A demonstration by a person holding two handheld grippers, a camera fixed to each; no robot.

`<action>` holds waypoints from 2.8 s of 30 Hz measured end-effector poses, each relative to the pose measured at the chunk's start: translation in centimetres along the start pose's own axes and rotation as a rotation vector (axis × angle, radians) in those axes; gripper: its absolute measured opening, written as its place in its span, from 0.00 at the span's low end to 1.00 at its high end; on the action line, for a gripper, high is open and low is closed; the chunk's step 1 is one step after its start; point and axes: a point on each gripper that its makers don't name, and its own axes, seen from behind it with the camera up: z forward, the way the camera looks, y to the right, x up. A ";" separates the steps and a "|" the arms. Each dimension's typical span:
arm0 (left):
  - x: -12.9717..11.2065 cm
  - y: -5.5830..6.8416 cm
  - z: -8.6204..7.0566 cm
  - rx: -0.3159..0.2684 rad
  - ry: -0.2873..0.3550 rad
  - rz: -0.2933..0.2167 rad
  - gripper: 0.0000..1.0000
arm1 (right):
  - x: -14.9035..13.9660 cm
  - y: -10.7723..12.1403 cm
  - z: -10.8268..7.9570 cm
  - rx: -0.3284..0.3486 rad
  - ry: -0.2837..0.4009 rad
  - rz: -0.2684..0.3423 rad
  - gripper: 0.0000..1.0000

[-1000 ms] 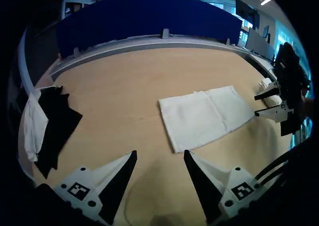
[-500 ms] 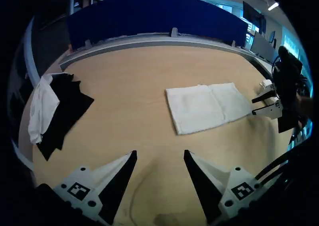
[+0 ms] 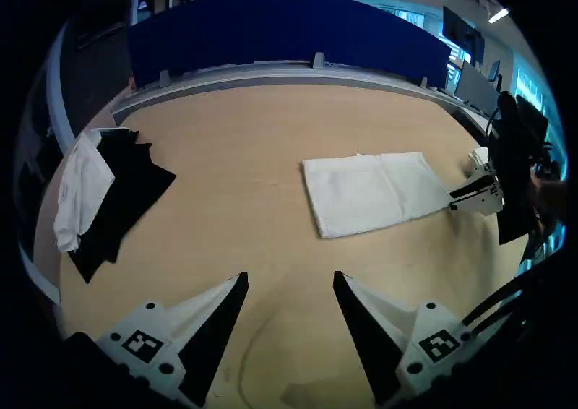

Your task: Fold towel

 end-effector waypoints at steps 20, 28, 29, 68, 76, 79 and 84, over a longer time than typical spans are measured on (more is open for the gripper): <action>0.0 0.0 -0.7 -0.003 0.005 -0.009 0.87 | 1.1 0.2 -0.7 -0.014 0.016 -0.035 0.07; 0.3 -0.1 -1.4 0.002 0.016 -0.030 0.87 | 5.4 -0.2 -2.8 -0.025 0.071 -0.104 0.07; 0.4 -0.1 -1.5 0.002 0.017 -0.034 0.87 | 6.2 -0.3 -3.1 -0.026 0.081 -0.115 0.07; 0.0 -2.1 -6.8 0.067 0.082 -0.153 0.87 | 19.3 -7.8 -0.5 0.099 0.137 -0.486 0.07; -0.9 -3.1 -8.0 0.101 0.087 -0.188 0.87 | 19.6 -12.7 3.5 0.173 0.127 -0.496 0.07; -1.4 -3.6 -8.2 0.113 0.087 -0.203 0.87 | 18.9 -14.5 5.4 0.195 0.116 -0.483 0.07; -2.0 -4.1 -8.3 0.124 0.085 -0.224 0.87 | 17.3 -16.3 8.5 0.221 0.080 -0.441 0.07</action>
